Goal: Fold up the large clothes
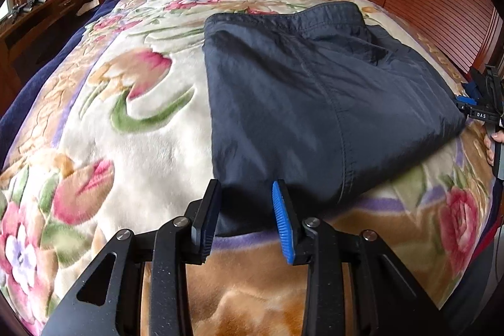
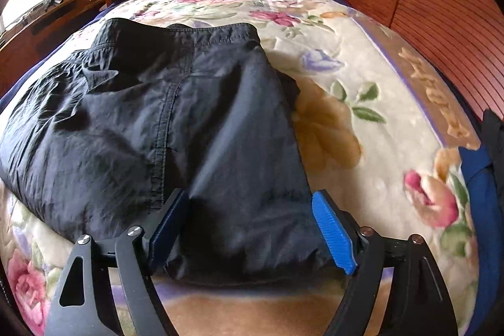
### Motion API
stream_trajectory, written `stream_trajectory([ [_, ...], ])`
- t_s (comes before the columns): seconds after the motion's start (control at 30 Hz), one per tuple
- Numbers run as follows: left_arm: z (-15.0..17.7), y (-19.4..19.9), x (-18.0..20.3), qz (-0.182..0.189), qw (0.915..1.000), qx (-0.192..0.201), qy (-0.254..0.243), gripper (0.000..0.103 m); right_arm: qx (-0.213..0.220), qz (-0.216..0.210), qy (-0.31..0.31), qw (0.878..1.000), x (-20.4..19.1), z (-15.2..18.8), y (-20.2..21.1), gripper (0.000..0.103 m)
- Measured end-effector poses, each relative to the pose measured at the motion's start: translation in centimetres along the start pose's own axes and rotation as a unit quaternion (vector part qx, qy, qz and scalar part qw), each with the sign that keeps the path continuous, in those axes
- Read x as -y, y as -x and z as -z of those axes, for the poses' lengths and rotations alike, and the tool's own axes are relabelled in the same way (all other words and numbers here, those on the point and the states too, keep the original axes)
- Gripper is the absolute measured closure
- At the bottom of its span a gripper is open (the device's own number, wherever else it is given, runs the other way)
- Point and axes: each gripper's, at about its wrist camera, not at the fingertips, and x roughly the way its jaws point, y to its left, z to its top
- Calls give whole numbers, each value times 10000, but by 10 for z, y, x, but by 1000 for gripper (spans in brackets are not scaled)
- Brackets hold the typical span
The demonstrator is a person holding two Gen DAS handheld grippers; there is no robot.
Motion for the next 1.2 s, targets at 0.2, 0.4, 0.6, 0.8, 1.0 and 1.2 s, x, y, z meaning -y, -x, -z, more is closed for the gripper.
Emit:
stream_trajectory([
  [0.2, 4, -2, -4, -7, 10000, -68, 42, 68, -59, -138, -349, 9993, 9, 8, -9, 13],
  [0.4, 4, -10, -5, -37, 9998, -206, 46, 68, -64, -396, -628, 9972, 19, 15, -16, 12],
  [0.6, 5, -11, -5, -60, 9998, -199, 55, 68, -81, -445, -685, 9966, 21, 18, -20, 12],
  [0.8, 7, -11, -5, -57, 9999, -119, 43, 68, -83, -482, -703, 9963, 23, 18, -22, 12],
  [1.0, 21, -11, -15, 201, 9989, 118, 405, 68, -74, -561, -758, 9955, 25, 20, -23, 12],
  [1.2, 17, -12, -15, 227, 9990, 20, 392, 68, -82, -630, -809, 9947, 27, 21, -24, 12],
])
